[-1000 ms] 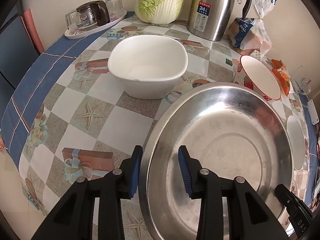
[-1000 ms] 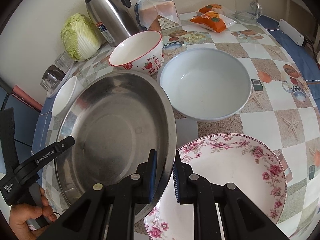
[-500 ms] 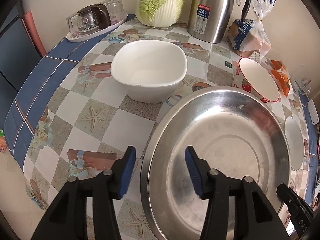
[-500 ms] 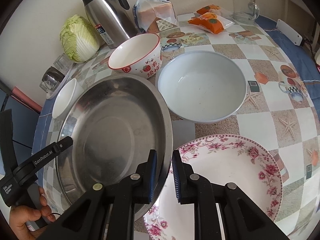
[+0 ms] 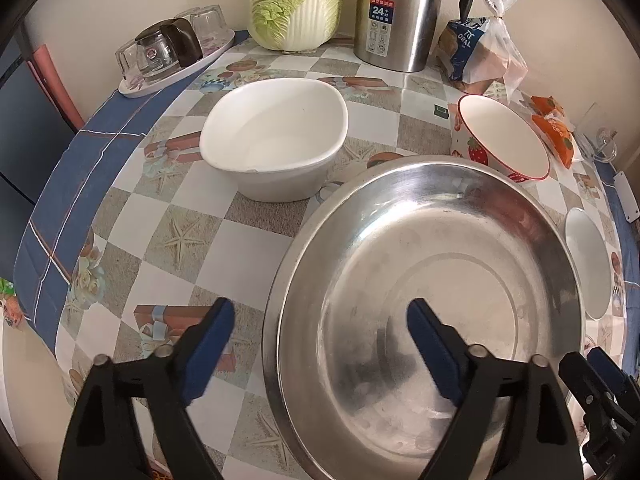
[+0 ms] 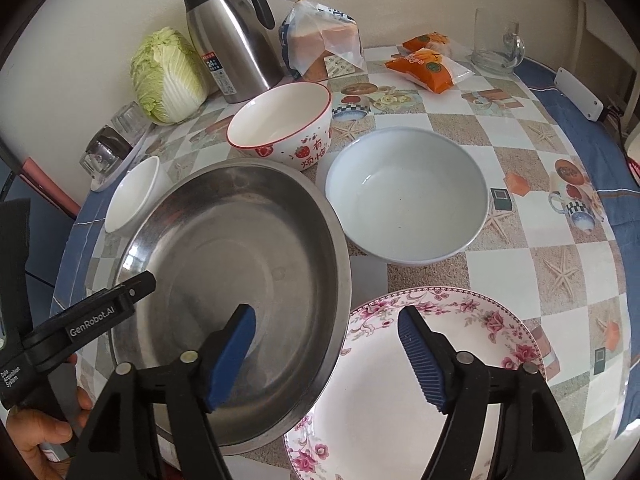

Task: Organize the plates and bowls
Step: 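Lower the steel basin onto the table and open the left gripper, then move the right gripper to the rim of the pink-floral plate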

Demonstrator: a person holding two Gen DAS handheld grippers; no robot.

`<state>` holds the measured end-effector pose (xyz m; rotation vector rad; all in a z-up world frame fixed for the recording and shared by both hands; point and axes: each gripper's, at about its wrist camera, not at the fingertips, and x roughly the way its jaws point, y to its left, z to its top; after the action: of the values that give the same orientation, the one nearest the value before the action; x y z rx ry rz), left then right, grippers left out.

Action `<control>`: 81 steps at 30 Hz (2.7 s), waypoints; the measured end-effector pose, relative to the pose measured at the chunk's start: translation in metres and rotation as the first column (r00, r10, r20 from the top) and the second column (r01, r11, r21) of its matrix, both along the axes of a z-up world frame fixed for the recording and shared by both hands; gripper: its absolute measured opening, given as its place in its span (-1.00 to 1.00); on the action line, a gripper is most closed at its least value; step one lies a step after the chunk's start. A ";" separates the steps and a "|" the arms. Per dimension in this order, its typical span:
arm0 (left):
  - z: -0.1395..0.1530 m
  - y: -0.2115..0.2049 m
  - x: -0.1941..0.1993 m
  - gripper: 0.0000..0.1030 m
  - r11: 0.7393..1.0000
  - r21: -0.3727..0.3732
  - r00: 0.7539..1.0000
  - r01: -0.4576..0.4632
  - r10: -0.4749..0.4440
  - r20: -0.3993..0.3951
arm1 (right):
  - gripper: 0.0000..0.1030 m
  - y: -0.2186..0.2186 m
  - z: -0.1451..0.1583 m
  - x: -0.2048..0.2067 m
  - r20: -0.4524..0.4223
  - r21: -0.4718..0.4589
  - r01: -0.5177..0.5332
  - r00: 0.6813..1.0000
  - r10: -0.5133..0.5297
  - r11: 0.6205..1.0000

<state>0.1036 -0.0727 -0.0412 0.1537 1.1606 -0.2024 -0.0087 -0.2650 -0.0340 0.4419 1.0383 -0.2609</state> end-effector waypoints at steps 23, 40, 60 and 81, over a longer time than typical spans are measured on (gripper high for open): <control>0.005 0.000 -0.003 0.87 1.000 0.016 0.999 -0.015 0.014 0.035 | 1.00 0.003 0.008 -0.004 0.046 -0.116 -0.013 0.999 0.018 0.993; 0.047 0.002 -0.041 0.87 0.991 -0.128 0.973 0.024 0.006 0.229 | 1.00 -0.006 0.035 -0.050 0.224 -0.160 0.116 0.971 -0.079 0.980; 0.076 -0.048 -0.130 0.87 0.930 -0.258 0.932 0.260 -0.173 0.319 | 1.00 -0.045 0.022 -0.114 0.153 -0.118 0.209 0.970 -0.190 0.971; 0.037 -0.078 -0.160 0.86 0.917 -0.334 0.975 0.217 -0.217 0.038 | 1.00 -0.081 -0.026 -0.128 -0.054 0.010 0.293 0.955 -0.292 0.956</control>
<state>-0.0560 -0.1502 -0.0039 -0.0214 1.0906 -0.5948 -0.1364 -0.3464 -0.0597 0.6085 1.0250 -0.5303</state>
